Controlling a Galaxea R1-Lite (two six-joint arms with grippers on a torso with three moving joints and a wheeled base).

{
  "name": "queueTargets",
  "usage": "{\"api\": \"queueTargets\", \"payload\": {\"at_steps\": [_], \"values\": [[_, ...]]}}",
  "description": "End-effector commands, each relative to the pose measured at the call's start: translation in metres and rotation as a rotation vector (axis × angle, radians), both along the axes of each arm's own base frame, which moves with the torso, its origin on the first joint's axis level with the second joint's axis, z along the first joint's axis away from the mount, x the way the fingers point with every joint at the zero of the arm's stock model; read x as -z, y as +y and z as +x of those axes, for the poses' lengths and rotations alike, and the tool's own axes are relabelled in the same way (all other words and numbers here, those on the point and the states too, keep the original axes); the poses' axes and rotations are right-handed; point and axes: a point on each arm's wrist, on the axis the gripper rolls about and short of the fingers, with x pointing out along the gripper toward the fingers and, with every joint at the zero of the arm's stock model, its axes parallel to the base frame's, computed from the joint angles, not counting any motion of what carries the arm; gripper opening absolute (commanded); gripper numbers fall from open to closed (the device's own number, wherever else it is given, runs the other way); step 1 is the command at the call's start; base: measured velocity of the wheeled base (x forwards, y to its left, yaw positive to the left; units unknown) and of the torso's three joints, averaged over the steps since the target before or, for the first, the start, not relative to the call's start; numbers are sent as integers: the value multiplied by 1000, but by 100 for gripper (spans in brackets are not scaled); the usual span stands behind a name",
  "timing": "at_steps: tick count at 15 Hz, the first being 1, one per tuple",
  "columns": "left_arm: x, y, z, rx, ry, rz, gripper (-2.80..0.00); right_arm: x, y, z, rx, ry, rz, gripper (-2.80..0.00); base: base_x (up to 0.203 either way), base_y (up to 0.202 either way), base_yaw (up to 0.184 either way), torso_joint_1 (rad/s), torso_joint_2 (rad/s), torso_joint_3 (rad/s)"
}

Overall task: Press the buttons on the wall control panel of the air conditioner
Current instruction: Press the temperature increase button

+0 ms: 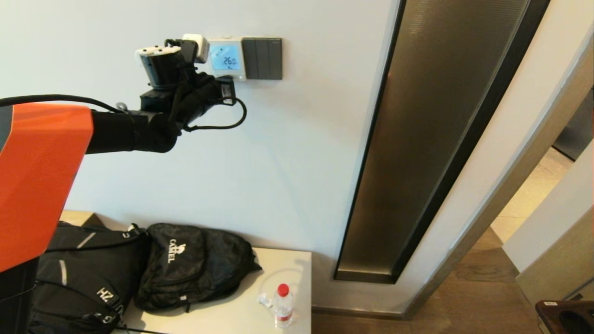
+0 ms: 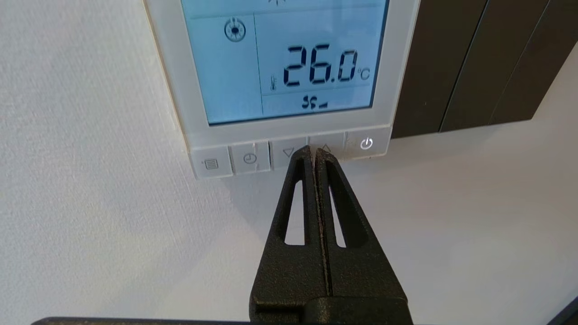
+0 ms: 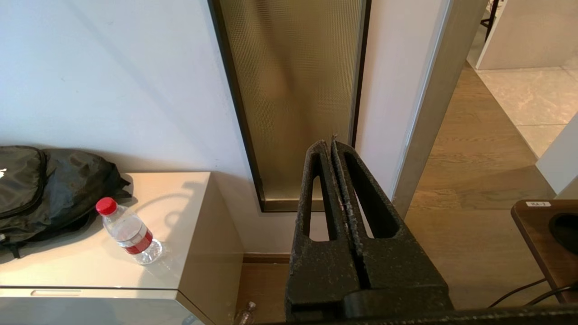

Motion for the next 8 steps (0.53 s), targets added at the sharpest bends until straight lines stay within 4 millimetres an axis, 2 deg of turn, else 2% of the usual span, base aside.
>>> {"api": "queueTargets", "payload": {"at_steps": [1,8], "values": [[0,1,-5,2,6,3,-280,0,0,0,-1,2,0,-280,0,0,0,0,0,0],[-1,2,-10,2,0,2,-280,0,0,0,-1,2,0,-280,0,0,0,0,0,0]]}}
